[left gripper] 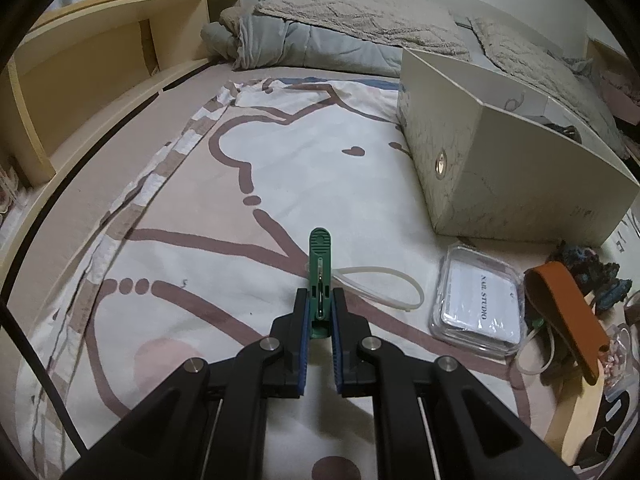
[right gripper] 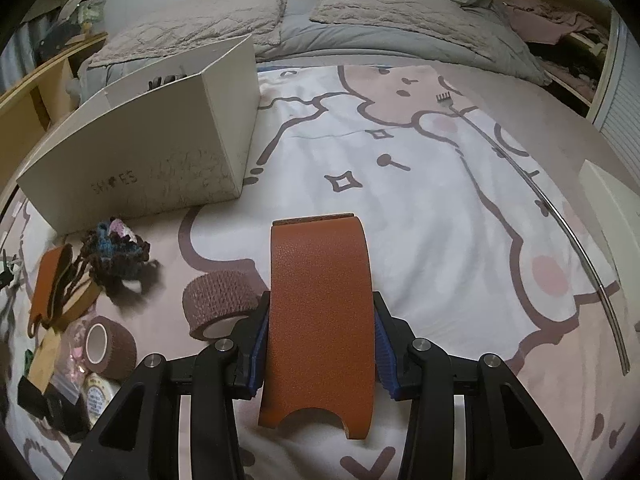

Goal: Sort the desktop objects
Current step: 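Lift the green clothespin with the left tool while the right tool carries the leather strip toward the box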

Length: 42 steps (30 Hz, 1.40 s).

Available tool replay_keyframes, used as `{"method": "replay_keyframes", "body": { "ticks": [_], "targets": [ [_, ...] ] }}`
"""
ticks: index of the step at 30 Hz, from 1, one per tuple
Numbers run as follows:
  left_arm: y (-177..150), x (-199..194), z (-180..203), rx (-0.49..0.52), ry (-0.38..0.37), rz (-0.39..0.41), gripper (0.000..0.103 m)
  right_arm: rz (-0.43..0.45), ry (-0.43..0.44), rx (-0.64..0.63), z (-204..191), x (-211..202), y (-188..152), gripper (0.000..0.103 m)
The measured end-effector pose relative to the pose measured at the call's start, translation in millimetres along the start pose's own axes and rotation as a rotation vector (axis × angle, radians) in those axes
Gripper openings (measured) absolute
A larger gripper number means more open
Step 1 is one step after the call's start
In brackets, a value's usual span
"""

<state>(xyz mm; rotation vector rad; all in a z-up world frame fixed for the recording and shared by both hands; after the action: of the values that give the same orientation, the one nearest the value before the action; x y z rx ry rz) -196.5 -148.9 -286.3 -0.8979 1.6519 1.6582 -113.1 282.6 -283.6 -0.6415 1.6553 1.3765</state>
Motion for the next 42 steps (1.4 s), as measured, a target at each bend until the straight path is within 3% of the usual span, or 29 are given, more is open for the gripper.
{"method": "replay_keyframes", "body": {
  "ticks": [15,42],
  "targets": [
    [19,-29,7,0.024,-0.026,0.062,0.01,0.05,0.026,0.008,-8,-26,23,0.045],
    [70,-97,43,0.05,-0.069,0.18,0.01,0.142,0.094,-0.101,-50,-88,76,0.045]
  ]
}}
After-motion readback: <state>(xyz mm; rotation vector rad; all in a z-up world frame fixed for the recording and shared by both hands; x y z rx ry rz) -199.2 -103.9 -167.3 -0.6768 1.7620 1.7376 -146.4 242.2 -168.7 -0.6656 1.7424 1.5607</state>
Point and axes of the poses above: each gripper's, at about its wrist camera, not at the fingertips, and x roughly the way its jaws point, z to its right, y to its top, the point moved 10 cm from there along x, roughly the way its jaws point, and after that the axes turned 5 degrees about -z, right-handed, at the moved point
